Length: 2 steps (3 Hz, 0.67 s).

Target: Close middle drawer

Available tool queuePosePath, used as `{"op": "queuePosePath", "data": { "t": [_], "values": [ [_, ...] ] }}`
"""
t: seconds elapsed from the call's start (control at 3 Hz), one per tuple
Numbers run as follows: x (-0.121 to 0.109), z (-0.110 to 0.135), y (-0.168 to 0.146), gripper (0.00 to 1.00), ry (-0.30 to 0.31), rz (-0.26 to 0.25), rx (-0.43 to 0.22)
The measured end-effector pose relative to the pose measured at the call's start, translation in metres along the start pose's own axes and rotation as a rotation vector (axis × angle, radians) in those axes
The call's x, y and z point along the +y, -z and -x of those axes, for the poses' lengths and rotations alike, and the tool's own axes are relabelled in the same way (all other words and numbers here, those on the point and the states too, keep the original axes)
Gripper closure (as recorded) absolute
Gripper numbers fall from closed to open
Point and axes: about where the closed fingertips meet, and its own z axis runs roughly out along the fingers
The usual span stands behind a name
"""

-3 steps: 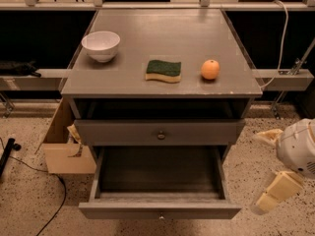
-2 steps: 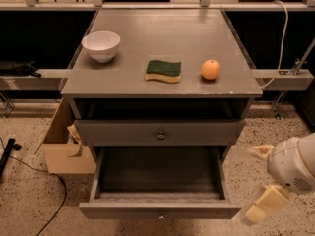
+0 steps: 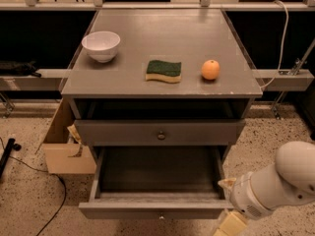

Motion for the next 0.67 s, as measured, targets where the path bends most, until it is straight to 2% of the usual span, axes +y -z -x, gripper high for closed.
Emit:
{"op": "queuePosePath", "data": {
  "t": [0.33, 0.67],
  "values": [
    [0.0069, 0.006, -0.0668, 0.0, -0.011, 0.065, 0.014],
    [0.0072, 0.0069, -0.0698, 0.0, -0.011, 0.068, 0.015]
  ]
}}
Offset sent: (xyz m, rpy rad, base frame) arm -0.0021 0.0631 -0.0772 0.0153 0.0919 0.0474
